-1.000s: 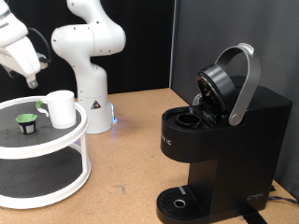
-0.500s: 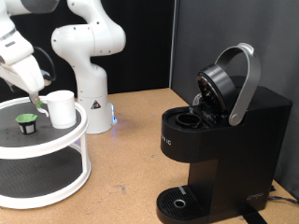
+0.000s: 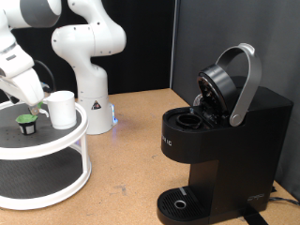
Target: Make a cup of coffee with the keurig machine
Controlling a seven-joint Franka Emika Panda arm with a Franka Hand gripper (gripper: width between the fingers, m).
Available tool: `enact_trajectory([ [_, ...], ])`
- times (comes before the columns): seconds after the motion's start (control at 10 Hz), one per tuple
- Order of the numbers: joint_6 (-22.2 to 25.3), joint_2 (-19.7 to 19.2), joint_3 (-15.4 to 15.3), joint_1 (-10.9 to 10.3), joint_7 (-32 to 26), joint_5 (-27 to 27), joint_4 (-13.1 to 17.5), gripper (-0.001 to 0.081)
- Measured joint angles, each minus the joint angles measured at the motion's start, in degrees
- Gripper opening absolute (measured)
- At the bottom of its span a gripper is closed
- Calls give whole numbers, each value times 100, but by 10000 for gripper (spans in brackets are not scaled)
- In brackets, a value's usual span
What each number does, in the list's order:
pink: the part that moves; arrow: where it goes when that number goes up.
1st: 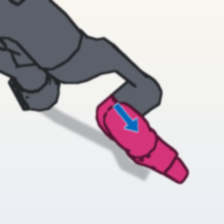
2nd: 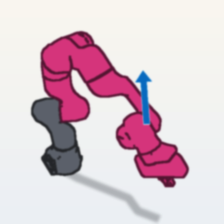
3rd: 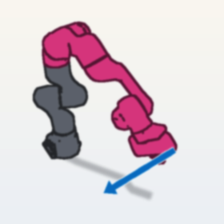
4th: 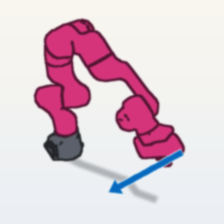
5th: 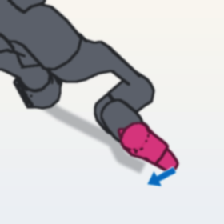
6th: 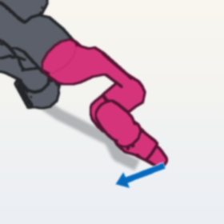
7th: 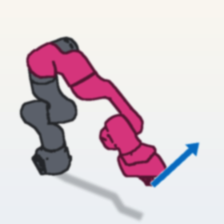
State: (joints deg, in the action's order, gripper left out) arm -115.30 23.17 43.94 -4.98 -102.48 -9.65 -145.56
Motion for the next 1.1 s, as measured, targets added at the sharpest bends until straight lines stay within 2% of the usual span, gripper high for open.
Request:
enact_trajectory([
  [0.4,-146,-185,114,-1,-152,19,-37,803],
  [1.1,-563,-492,125,-3,-261,142,-188,803],
])
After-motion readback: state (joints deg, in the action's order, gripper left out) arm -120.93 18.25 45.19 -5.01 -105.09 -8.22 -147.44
